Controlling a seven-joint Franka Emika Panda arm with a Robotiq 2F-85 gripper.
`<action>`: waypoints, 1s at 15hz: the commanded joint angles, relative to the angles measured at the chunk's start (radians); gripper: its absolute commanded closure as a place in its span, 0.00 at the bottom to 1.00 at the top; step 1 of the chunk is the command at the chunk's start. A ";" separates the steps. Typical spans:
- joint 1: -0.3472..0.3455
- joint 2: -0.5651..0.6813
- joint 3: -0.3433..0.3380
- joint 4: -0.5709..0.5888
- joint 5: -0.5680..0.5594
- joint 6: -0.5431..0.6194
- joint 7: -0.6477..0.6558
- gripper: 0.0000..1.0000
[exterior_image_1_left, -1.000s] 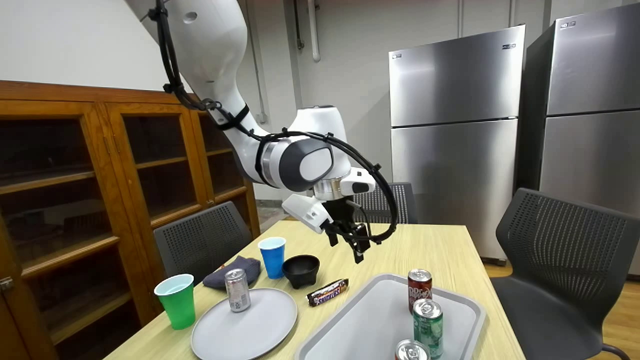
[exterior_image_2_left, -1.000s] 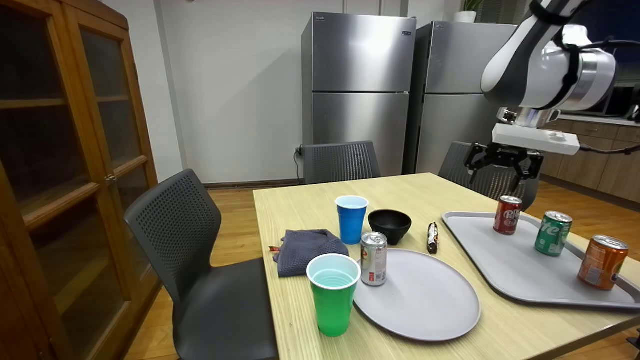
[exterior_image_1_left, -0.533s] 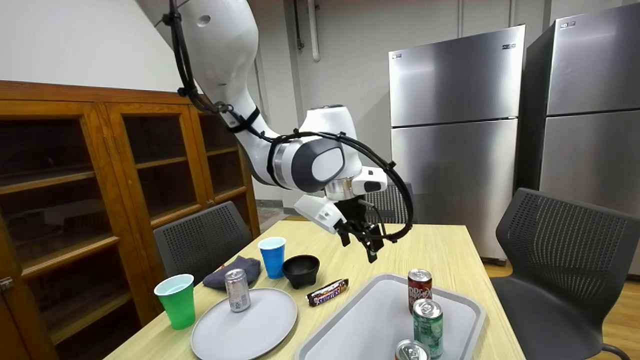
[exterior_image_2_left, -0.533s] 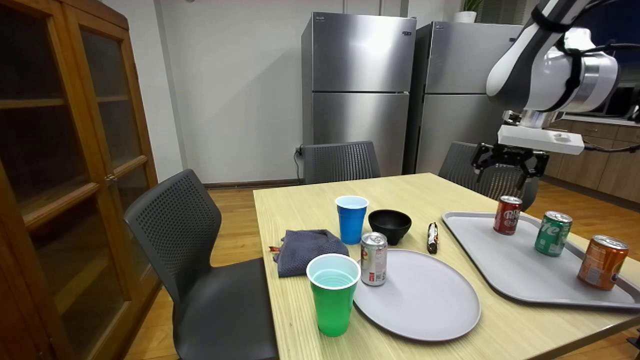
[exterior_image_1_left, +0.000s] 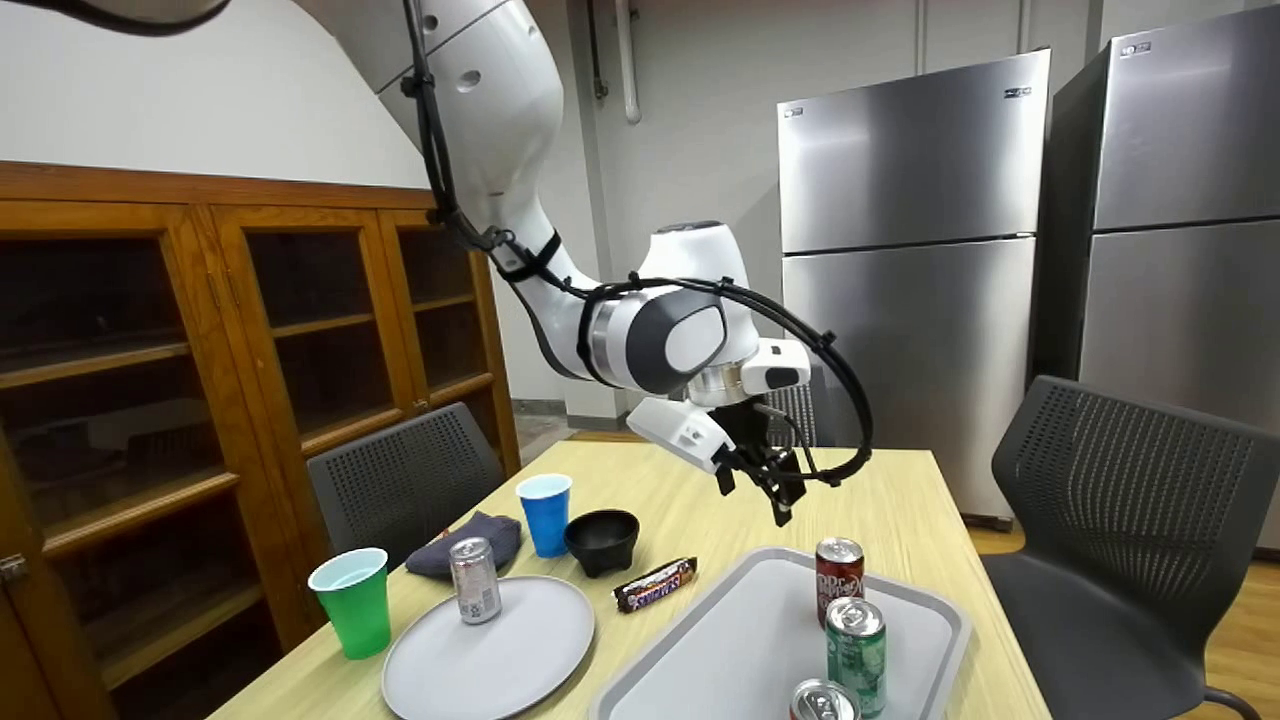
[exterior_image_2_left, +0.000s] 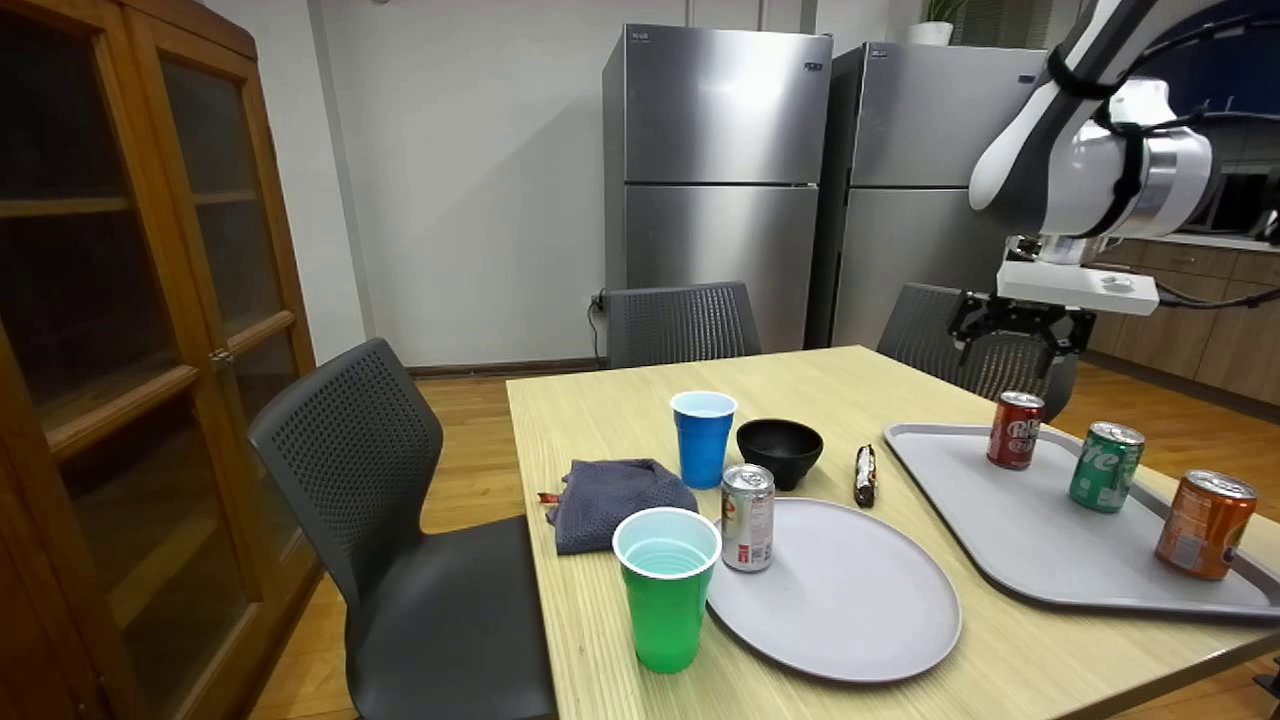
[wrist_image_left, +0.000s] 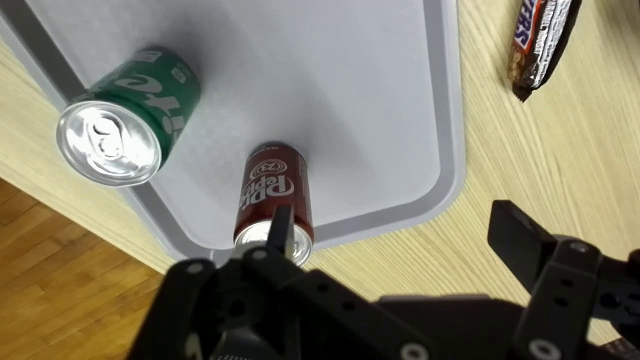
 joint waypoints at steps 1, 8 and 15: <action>-0.033 0.069 0.006 0.089 -0.008 -0.009 -0.022 0.00; -0.059 0.162 -0.010 0.193 -0.015 -0.024 -0.010 0.00; -0.066 0.244 -0.031 0.273 -0.021 -0.042 0.006 0.00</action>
